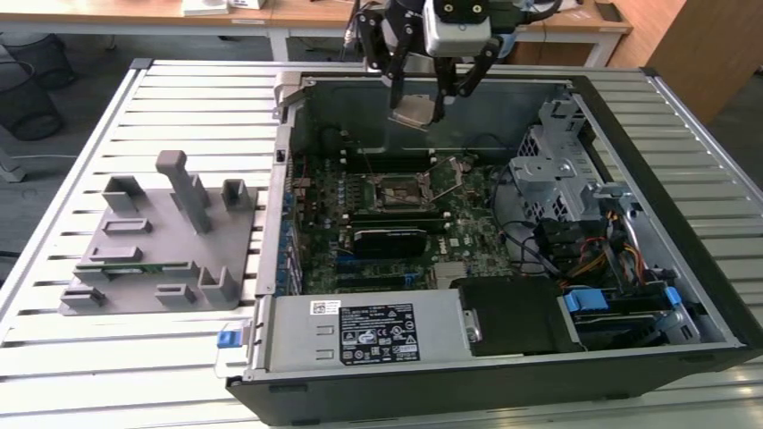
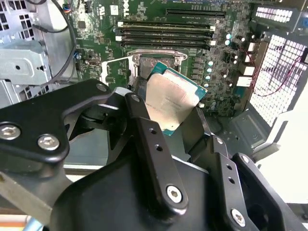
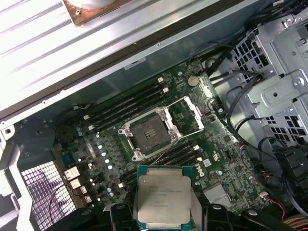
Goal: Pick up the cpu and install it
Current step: 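Place the cpu into insertion slot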
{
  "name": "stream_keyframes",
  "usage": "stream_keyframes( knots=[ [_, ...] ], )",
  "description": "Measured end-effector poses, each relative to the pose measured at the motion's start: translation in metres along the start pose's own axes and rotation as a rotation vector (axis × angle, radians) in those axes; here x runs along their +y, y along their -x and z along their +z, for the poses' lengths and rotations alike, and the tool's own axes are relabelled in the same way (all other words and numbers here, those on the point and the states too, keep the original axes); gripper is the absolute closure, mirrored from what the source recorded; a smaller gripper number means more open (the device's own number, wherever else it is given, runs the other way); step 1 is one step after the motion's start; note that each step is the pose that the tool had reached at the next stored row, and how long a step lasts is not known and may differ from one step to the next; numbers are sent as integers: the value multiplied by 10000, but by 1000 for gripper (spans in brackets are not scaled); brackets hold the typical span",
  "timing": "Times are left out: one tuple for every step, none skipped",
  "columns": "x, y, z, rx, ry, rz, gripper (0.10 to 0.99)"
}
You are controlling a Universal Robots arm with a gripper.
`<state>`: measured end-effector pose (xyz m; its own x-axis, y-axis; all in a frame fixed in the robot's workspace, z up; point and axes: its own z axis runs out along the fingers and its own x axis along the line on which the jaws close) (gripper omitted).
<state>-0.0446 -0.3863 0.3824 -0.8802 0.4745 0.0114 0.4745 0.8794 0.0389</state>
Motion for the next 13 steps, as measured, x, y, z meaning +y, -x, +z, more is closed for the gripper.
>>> stream_keyframes(
  knots=[
    [0, 0, 1, -4, 1, 88, 557],
    [0, 0, 1, -8, 1, 177, 557],
    [0, 0, 2, -12, 2, 267, 557],
    [0, 0, 2, -16, 1, 363, 557],
    [0, 0, 3, -20, 1, 458, 557],
    [0, 0, 3, -25, 2, 551, 557],
    [0, 0, 4, -29, 2, 654, 557],
    [0, 0, 5, -34, 3, 774, 557],
    [0, 0, 6, -41, 4, 944, 557],
    [0, 0, 8, -48, 6, 1135, 557],
    [0, 0, 9, -55, 8, 1315, 557],
    [0, 0, 10, -62, 9, 1499, 557],
    [0, 0, 12, -69, 11, 1681, 557]
  ],
)
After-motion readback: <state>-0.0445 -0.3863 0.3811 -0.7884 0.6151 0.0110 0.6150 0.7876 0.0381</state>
